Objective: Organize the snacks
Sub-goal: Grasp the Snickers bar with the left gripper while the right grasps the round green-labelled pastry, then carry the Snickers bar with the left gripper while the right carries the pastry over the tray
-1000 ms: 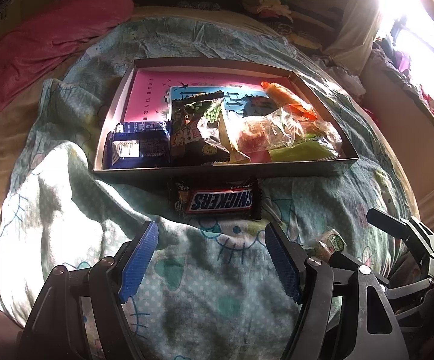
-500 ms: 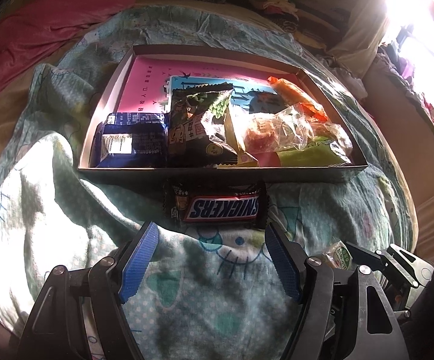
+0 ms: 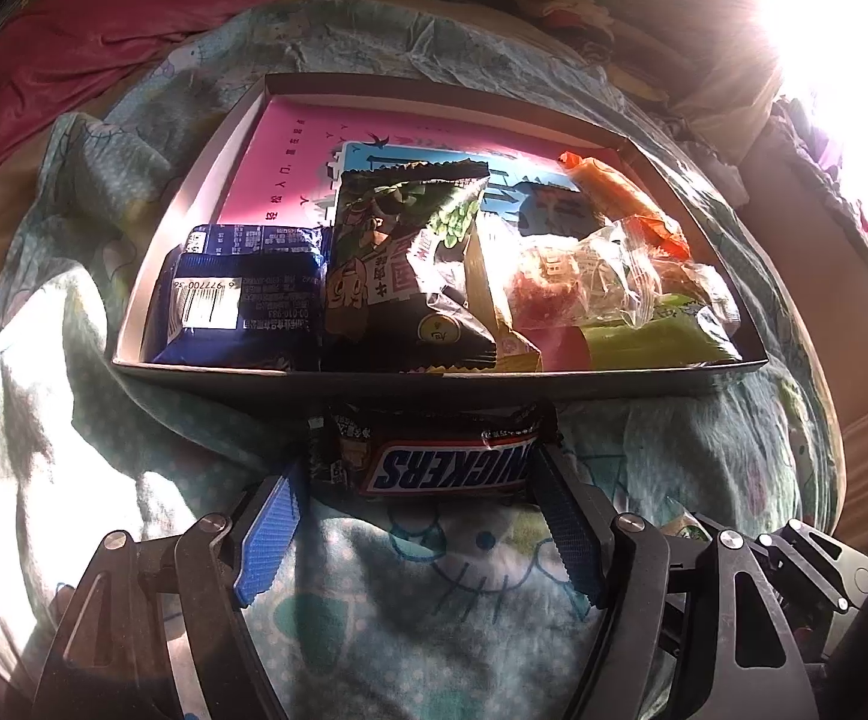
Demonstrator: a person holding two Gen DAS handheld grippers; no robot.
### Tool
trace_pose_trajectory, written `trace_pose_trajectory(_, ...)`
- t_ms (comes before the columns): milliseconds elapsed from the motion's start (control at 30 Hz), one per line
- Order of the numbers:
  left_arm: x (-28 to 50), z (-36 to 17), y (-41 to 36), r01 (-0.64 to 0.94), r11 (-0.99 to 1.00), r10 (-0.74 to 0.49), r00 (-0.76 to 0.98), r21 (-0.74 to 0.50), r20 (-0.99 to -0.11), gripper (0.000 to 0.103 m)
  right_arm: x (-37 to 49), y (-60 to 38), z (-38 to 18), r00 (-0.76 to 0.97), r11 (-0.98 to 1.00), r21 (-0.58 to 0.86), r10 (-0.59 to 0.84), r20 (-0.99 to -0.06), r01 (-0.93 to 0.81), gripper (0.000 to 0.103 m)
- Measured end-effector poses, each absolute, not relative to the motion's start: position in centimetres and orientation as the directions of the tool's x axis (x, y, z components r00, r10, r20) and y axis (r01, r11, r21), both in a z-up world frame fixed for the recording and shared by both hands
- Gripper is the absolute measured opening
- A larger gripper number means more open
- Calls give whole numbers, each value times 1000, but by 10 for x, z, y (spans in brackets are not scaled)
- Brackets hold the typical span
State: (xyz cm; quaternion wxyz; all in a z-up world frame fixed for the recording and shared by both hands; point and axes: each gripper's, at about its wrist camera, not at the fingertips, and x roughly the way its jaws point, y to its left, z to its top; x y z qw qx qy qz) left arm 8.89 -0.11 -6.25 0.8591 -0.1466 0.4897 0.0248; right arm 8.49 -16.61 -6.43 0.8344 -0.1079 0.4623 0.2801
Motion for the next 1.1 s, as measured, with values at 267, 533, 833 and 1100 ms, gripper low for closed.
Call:
trace_pose_trajectory(267,91,-66,-10,-184,968,-54,517,-173,-854,76,92,-169,-63,433,826,85,376,-819,-557,42)
trace_pose_trajectory(533,87,-62,-2,-174,959,-106,517,-226,-850,54,100,-175,-55,465,835,97,394,-793,-542,42)
trace_pose_trajectory(833,66,-36,4,-153,955,-129,552,-253,-824,53,100,-186,-39,517,837,124,438,-736,-533,42)
trace_pose_trajectory(1100,55,-3,14,-161,961,-83,613,-227,-786,53,101,-196,-24,565,846,137,455,-688,-515,42)
